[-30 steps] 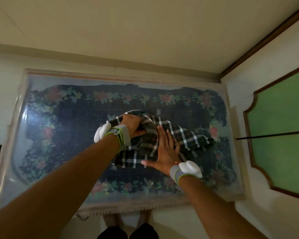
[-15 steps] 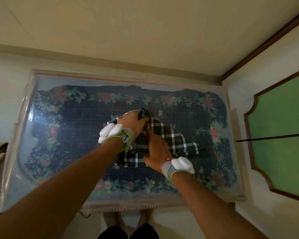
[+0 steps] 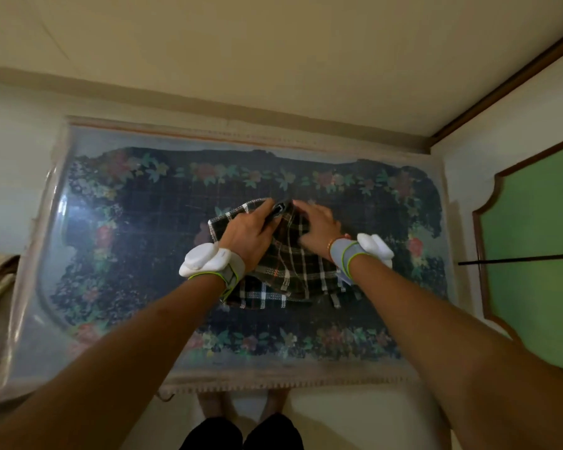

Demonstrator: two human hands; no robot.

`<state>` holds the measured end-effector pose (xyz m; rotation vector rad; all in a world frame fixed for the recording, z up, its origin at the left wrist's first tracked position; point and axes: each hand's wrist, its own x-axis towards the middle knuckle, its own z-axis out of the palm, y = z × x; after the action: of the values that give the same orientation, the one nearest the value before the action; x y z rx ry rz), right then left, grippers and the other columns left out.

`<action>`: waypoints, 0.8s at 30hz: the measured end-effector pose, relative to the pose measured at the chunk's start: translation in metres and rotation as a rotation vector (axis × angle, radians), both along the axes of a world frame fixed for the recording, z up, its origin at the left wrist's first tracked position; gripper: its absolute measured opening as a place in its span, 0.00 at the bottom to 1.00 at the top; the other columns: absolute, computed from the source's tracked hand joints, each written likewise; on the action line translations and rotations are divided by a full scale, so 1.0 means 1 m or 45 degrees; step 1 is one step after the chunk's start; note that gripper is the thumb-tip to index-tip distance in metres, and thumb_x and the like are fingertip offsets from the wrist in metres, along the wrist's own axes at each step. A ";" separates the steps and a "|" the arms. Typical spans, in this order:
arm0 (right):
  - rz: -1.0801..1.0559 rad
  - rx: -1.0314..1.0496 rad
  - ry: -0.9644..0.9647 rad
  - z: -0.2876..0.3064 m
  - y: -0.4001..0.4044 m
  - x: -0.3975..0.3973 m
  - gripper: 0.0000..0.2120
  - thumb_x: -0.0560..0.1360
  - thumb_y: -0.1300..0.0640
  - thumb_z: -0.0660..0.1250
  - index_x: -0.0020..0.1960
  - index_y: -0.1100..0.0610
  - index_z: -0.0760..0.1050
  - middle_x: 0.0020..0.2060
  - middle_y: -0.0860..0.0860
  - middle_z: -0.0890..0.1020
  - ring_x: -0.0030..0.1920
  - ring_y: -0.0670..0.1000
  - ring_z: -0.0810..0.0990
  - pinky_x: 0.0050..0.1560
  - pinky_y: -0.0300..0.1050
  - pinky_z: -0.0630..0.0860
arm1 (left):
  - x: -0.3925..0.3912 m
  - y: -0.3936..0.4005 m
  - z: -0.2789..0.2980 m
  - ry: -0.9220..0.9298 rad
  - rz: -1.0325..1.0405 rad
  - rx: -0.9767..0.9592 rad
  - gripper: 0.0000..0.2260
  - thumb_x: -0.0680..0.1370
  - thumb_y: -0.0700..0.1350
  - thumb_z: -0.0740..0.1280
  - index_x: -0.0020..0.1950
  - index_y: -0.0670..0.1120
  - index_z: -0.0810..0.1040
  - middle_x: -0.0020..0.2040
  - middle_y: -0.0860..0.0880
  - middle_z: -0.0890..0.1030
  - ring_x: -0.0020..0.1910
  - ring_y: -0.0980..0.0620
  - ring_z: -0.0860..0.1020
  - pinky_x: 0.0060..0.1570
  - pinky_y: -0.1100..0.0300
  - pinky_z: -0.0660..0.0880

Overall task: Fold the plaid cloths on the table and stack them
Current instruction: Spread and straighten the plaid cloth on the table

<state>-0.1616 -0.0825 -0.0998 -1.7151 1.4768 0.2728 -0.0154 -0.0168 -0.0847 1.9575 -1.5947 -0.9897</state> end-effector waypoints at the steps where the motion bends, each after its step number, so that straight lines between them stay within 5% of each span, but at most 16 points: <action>1: 0.083 0.001 0.058 -0.002 -0.003 0.003 0.33 0.72 0.62 0.65 0.73 0.42 0.63 0.73 0.55 0.66 0.75 0.60 0.57 0.73 0.57 0.55 | 0.001 0.000 0.000 -0.019 -0.015 -0.010 0.18 0.79 0.51 0.55 0.66 0.45 0.71 0.49 0.37 0.84 0.48 0.37 0.81 0.50 0.47 0.77; 6: 0.612 -0.313 0.380 -0.007 -0.012 -0.004 0.19 0.71 0.45 0.69 0.60 0.49 0.74 0.57 0.53 0.79 0.64 0.60 0.69 0.63 0.56 0.63 | 0.016 0.003 -0.007 -0.126 0.001 0.070 0.12 0.82 0.47 0.53 0.63 0.48 0.69 0.46 0.37 0.83 0.44 0.37 0.81 0.47 0.46 0.77; 10: 0.914 -0.264 0.669 -0.003 -0.024 -0.030 0.32 0.64 0.28 0.67 0.58 0.50 0.78 0.61 0.54 0.74 0.66 0.58 0.65 0.63 0.56 0.60 | 0.031 0.009 -0.010 -0.123 0.241 0.114 0.13 0.82 0.47 0.53 0.66 0.49 0.67 0.49 0.35 0.81 0.47 0.33 0.79 0.49 0.45 0.77; 17: 0.909 -0.121 0.703 0.004 -0.022 -0.048 0.37 0.67 0.28 0.63 0.65 0.52 0.76 0.60 0.54 0.78 0.66 0.55 0.67 0.63 0.53 0.64 | 0.061 0.024 -0.026 -0.103 0.498 0.278 0.11 0.81 0.47 0.55 0.60 0.47 0.71 0.49 0.35 0.81 0.46 0.35 0.79 0.45 0.49 0.75; 19: 0.727 0.012 0.589 0.009 -0.022 -0.044 0.31 0.70 0.34 0.66 0.59 0.59 0.80 0.53 0.58 0.81 0.53 0.55 0.74 0.51 0.47 0.71 | 0.062 0.026 -0.030 -0.122 0.535 0.311 0.13 0.81 0.49 0.54 0.63 0.47 0.71 0.50 0.35 0.81 0.47 0.34 0.79 0.43 0.51 0.74; 21: 0.518 0.112 0.522 0.012 -0.024 -0.042 0.23 0.72 0.39 0.69 0.34 0.59 0.75 0.31 0.56 0.74 0.31 0.51 0.69 0.33 0.42 0.64 | 0.063 0.027 -0.033 -0.147 0.550 0.346 0.15 0.82 0.50 0.54 0.66 0.48 0.70 0.52 0.35 0.81 0.49 0.33 0.79 0.43 0.51 0.73; 24: 0.519 0.044 0.687 0.017 -0.027 -0.043 0.28 0.73 0.37 0.66 0.28 0.56 0.61 0.26 0.51 0.65 0.26 0.49 0.64 0.27 0.42 0.61 | 0.063 0.026 -0.033 -0.138 0.533 0.435 0.18 0.81 0.53 0.54 0.67 0.48 0.70 0.55 0.36 0.80 0.52 0.34 0.79 0.51 0.49 0.75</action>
<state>-0.2049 -0.1090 -0.0827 -2.0006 1.4522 1.0384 0.0479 0.0093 -0.1182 2.4783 -1.0422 -1.0415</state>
